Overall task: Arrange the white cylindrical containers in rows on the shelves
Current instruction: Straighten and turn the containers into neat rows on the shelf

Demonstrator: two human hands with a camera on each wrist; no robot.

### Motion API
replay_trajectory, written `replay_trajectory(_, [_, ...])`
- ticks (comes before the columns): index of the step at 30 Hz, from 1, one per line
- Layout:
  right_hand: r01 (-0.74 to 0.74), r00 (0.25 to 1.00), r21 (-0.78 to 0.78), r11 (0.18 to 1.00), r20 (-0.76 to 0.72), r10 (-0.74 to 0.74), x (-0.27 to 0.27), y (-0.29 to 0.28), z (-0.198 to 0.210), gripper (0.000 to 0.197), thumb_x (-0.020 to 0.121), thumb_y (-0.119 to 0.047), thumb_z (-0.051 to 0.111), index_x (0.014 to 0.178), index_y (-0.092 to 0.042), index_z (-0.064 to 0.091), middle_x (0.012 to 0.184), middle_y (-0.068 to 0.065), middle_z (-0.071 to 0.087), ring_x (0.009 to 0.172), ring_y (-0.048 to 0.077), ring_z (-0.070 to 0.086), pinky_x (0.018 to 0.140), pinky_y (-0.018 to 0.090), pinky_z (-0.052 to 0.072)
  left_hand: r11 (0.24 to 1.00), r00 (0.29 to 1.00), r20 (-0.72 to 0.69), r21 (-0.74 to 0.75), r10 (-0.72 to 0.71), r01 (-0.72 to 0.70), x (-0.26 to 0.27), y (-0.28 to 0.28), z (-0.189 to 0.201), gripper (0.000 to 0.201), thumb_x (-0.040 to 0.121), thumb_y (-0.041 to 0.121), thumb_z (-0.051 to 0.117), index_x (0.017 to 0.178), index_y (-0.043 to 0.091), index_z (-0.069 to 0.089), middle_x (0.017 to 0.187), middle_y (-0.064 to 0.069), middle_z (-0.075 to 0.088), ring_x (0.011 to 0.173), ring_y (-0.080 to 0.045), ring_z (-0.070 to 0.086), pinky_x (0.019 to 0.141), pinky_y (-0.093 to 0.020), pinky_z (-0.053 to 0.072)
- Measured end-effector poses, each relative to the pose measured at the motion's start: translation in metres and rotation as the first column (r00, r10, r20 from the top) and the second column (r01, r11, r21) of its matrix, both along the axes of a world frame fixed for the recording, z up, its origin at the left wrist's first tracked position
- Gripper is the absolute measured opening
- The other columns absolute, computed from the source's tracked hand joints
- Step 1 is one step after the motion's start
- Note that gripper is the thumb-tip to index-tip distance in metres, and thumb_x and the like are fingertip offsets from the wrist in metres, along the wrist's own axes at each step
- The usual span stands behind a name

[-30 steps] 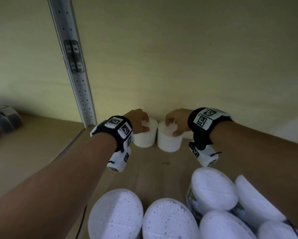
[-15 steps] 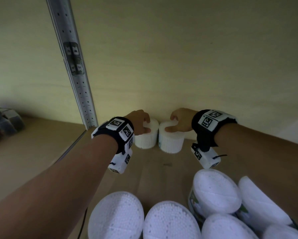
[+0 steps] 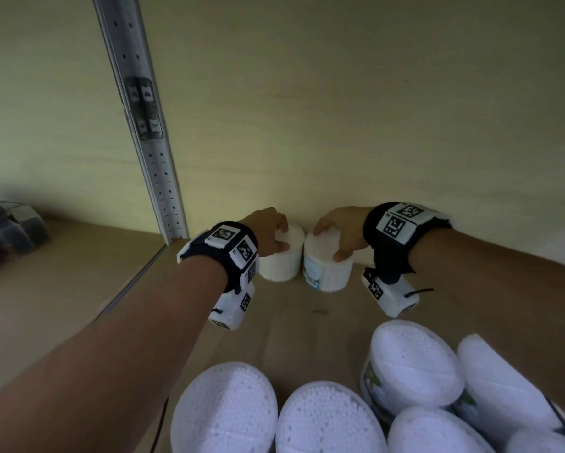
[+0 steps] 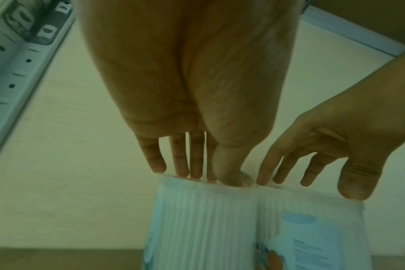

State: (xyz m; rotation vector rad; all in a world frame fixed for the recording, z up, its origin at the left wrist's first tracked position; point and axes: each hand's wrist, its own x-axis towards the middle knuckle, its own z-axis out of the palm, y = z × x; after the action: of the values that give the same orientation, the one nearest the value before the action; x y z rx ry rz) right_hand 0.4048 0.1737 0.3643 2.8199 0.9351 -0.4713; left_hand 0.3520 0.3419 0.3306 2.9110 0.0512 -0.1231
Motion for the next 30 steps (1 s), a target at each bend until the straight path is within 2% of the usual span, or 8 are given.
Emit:
replay_trajectory(2, [-0.017, 1.0, 0.009, 1.0, -0.022, 0.017, -0.001, 0.0, 0.002, 0.069, 0.086, -0.011, 0.067, 0.146, -0.02, 0.036, 0.151, 0.005, 0.034, 0.136, 0.026, 0.038, 0.106, 0.033, 0.038, 1.0, 1.0, -0.003, 0.001, 0.0, 0.0, 0.0, 0.0, 0.0, 0.046, 0.093, 0.031, 0.058, 0.133, 0.012, 0.047, 0.139, -0.009, 0.041, 0.127, -0.028, 0.044, 0.103, -0.034, 0.037])
replay_trajectory(4, [-0.016, 0.999, 0.06, 0.998, -0.032, 0.018, -0.002, 0.002, 0.002, 0.069, 0.085, -0.01, 0.068, 0.145, -0.019, 0.037, 0.15, 0.004, 0.036, 0.135, 0.025, 0.039, 0.104, 0.033, 0.039, 1.0, 1.0, -0.006, 0.001, -0.002, 0.002, 0.0, 0.0, 0.0, 0.046, 0.093, 0.031, 0.058, 0.133, 0.012, 0.047, 0.139, -0.009, 0.041, 0.127, -0.028, 0.044, 0.102, -0.034, 0.037])
replay_trajectory(8, [0.033, 0.997, 0.158, 0.987, 0.061, -0.043, 0.0, 0.005, -0.002, 0.061, 0.089, -0.037, 0.063, 0.14, -0.01, 0.044, 0.144, 0.008, 0.045, 0.128, 0.025, 0.047, 0.102, 0.032, 0.041, 1.0, 1.0, -0.007, 0.0, -0.004, 0.004, -0.001, -0.002, 0.0, 0.046, 0.093, 0.03, 0.057, 0.134, 0.011, 0.046, 0.139, -0.01, 0.04, 0.127, -0.028, 0.044, 0.102, -0.033, 0.037])
replay_trajectory(11, [0.08, 0.995, 0.072, 0.994, 0.058, -0.084, 0.001, 0.008, -0.006, 0.068, 0.089, -0.052, 0.055, 0.137, -0.004, 0.048, 0.14, 0.012, 0.051, 0.125, 0.028, 0.051, 0.105, 0.036, 0.044, 1.0, 1.0, -0.004, -0.003, -0.005, 0.005, -0.002, -0.002, 0.001, 0.047, 0.094, 0.029, 0.057, 0.135, 0.01, 0.045, 0.139, -0.011, 0.04, 0.128, -0.028, 0.043, 0.102, -0.032, 0.036])
replay_trajectory(13, [0.092, 0.995, 0.037, 0.995, 0.045, -0.094, 0.002, 0.01, -0.009, 0.07, 0.088, -0.054, 0.056, 0.134, -0.001, 0.051, 0.136, 0.015, 0.054, 0.122, 0.03, 0.054, 0.104, 0.04, 0.045, 1.0, 1.0, -0.006, 0.0, -0.008, 0.008, -0.002, -0.002, 0.001, 0.047, 0.094, 0.03, 0.056, 0.135, 0.01, 0.045, 0.139, -0.011, 0.04, 0.128, -0.028, 0.043, 0.102, -0.032, 0.036])
replay_trajectory(20, [0.073, 0.996, 0.026, 0.997, 0.042, -0.074, 0.002, 0.01, -0.01, 0.07, 0.088, -0.045, 0.061, 0.141, -0.005, 0.041, 0.144, 0.011, 0.044, 0.129, 0.027, 0.047, 0.105, 0.035, 0.04, 1.0, 1.0, 0.005, 0.004, -0.018, 0.018, -0.003, -0.001, 0.0, 0.046, 0.094, 0.03, 0.056, 0.135, 0.01, 0.045, 0.137, -0.012, 0.041, 0.125, -0.028, 0.045, 0.099, -0.031, 0.036])
replay_trajectory(24, [0.01, 1.0, 0.015, 1.0, 0.009, -0.01, 0.004, 0.008, -0.008, 0.07, 0.086, -0.032, 0.068, 0.145, -0.01, 0.036, 0.149, 0.009, 0.036, 0.133, 0.027, 0.042, 0.109, 0.037, 0.039, 1.0, 1.0, -0.008, 0.0, -0.012, 0.012, -0.003, -0.001, -0.001, 0.046, 0.094, 0.03, 0.055, 0.135, 0.011, 0.045, 0.136, -0.012, 0.041, 0.124, -0.028, 0.045, 0.099, -0.032, 0.037])
replay_trajectory(30, [-0.05, 0.996, 0.048, 0.998, -0.065, 0.053, -0.001, -0.001, -0.002, 0.066, 0.089, -0.008, 0.062, 0.147, -0.013, 0.031, 0.152, 0.006, 0.032, 0.138, 0.025, 0.035, 0.105, 0.029, 0.035, 1.0, 1.0, -0.01, -0.005, -0.008, 0.008, -0.002, 0.0, -0.002, 0.047, 0.094, 0.03, 0.056, 0.134, 0.011, 0.045, 0.136, -0.012, 0.04, 0.125, -0.029, 0.044, 0.1, -0.032, 0.036])
